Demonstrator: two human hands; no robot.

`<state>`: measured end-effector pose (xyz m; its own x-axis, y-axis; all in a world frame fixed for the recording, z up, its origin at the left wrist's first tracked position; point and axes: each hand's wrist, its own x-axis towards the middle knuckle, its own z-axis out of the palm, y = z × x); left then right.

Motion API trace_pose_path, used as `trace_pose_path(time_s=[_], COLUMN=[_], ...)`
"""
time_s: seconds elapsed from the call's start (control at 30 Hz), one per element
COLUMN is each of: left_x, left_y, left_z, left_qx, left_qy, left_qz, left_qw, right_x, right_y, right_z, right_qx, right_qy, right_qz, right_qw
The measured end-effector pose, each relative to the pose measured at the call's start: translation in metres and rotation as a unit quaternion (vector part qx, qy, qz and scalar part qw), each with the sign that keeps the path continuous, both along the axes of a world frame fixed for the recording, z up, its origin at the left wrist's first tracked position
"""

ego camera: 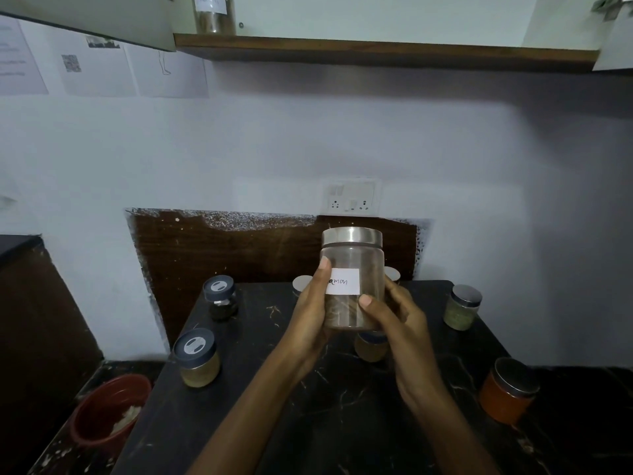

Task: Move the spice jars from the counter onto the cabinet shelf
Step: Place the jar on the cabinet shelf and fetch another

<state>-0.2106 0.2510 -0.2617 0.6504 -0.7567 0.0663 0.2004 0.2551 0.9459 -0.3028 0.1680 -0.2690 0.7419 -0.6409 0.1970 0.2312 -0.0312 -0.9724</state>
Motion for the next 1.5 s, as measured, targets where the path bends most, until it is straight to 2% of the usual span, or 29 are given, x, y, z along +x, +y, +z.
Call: trace_pose_path(time_s=[0.2, 0.6, 1.17, 1.5], left_x=[-0.006, 0.005, 0.022, 0.083], left_y=[0.0, 0.023, 0.042, 0.072], left_z=[0.001, 0.008, 0.01, 0.06], left_qx=[0.011, -0.006, -0.021, 0.017], left_qy=[-0.041, -0.026, -0.054, -0.152], left_qz=[0.068, 0.041, 0.037, -0.014], left_qw=[0.997, 0.999, 0.998, 0.988], right_x=[0.0, -0.001, 0.013, 0.056], right_y=[0.003, 0.003, 0.017, 0.033], right_z=[0.007, 0.011, 0.017, 0.059], right_qx=[-0.03, -0.022, -0.024, -0.03], right_qy=[0.016, 0.004, -0.004, -0.061], right_qz=[0.022, 0.056, 0.067, 0.095], right_qw=[0.999, 0.998, 0.997, 0.993])
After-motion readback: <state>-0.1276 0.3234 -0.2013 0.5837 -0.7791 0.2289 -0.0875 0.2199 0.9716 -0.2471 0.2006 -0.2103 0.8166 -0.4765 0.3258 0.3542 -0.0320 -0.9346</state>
